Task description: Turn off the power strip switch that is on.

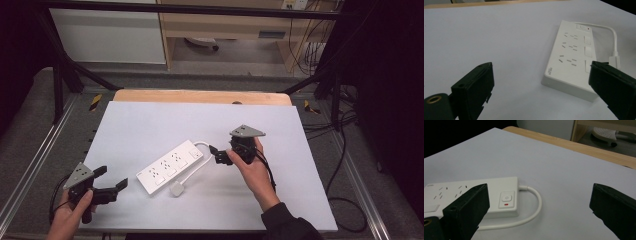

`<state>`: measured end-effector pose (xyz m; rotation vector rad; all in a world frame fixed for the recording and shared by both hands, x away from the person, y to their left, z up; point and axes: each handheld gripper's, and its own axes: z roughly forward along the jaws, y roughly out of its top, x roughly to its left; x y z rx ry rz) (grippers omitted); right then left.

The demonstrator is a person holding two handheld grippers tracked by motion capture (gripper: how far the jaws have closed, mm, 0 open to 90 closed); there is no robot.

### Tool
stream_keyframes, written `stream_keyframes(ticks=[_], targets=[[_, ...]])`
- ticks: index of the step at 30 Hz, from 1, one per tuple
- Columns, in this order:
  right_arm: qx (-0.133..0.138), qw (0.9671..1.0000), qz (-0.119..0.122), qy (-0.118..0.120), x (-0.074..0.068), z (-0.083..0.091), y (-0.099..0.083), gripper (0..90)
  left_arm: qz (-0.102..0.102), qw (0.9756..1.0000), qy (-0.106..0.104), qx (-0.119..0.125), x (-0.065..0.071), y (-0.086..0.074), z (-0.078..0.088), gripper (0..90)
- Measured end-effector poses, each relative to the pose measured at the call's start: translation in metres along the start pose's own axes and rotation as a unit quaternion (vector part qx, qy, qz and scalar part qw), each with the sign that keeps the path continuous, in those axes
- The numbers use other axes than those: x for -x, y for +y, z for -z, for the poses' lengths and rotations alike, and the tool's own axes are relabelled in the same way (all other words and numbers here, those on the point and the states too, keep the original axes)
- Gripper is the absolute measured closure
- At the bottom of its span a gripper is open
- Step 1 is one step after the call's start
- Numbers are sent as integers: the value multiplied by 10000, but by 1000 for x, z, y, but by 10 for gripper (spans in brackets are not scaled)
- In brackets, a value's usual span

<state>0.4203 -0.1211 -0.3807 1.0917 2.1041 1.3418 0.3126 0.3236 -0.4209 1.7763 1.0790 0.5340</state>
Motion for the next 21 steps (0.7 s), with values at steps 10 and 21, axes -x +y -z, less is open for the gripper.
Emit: stream_keyframes(ticks=[10, 21], targets=[[173, 9994, -174, -260, 29, 27, -4, 32, 5, 10000, 3, -6, 0, 0, 0, 61], [302, 9970, -427, -564, 59, 56, -28, 39, 7, 10000, 6, -7, 0, 0, 0, 61]])
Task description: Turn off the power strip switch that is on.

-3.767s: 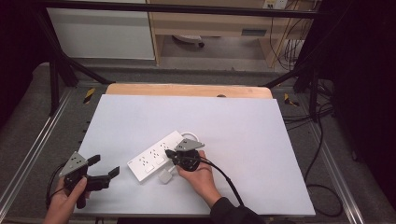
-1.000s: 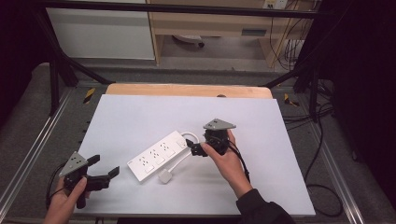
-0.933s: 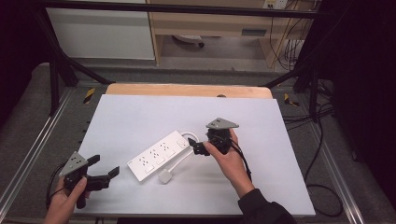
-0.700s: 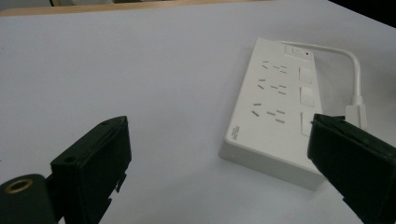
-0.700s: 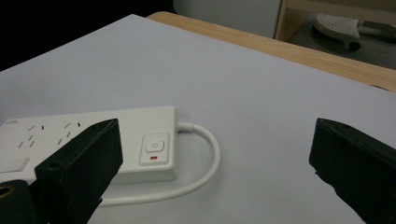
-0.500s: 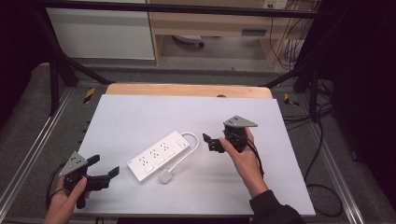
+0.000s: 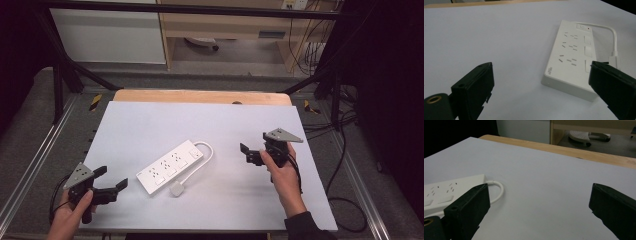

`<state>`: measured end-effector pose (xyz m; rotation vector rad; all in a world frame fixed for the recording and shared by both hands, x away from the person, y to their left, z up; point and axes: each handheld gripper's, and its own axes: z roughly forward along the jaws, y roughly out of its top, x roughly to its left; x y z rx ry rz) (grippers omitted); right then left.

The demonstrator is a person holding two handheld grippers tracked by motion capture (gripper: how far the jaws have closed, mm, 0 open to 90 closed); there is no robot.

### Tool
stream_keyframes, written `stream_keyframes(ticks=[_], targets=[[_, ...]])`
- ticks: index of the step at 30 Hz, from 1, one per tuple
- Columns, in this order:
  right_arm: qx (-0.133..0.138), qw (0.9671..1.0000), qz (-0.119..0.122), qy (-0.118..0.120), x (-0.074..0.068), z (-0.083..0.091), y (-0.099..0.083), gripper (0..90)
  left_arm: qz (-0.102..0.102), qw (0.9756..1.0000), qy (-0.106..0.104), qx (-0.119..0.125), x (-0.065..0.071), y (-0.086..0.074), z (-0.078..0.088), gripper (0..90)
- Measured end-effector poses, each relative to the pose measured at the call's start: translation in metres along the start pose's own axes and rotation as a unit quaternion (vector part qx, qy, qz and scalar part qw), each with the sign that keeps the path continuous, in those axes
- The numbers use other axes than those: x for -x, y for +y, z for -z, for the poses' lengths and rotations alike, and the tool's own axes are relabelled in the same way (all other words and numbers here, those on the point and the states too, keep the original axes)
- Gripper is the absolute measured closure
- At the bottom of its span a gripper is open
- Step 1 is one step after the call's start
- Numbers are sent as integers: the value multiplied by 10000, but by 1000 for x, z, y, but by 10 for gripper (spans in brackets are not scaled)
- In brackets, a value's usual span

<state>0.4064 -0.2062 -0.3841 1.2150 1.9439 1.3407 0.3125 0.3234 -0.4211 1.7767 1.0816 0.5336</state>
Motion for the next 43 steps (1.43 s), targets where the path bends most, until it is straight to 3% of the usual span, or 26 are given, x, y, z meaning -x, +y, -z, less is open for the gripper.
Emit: stream_keyframes(ticks=[11, 17, 26, 35, 43], targets=[[42, 9992, -254, -290, 29, 24, -28, 43, 3, 10000, 11, 8, 0, 0, 0, 61], [174, 9987, -227, -427, 36, 34, -35, 45, -5, 10000, 13, 10, 0, 0, 0, 61], [152, 9979, -236, -579, 43, 40, -49, 37, -4, 10000, 8, 8, 1, 0, 0, 61], [-263, 9966, -294, -721, 53, 37, -72, 34, -2, 10000, 0, 1, 1, 0, 0, 61], [-739, 9951, -163, -630, 47, 31, -86, 23, -18, 10000, -26, -28, 2, 0, -1, 61]])
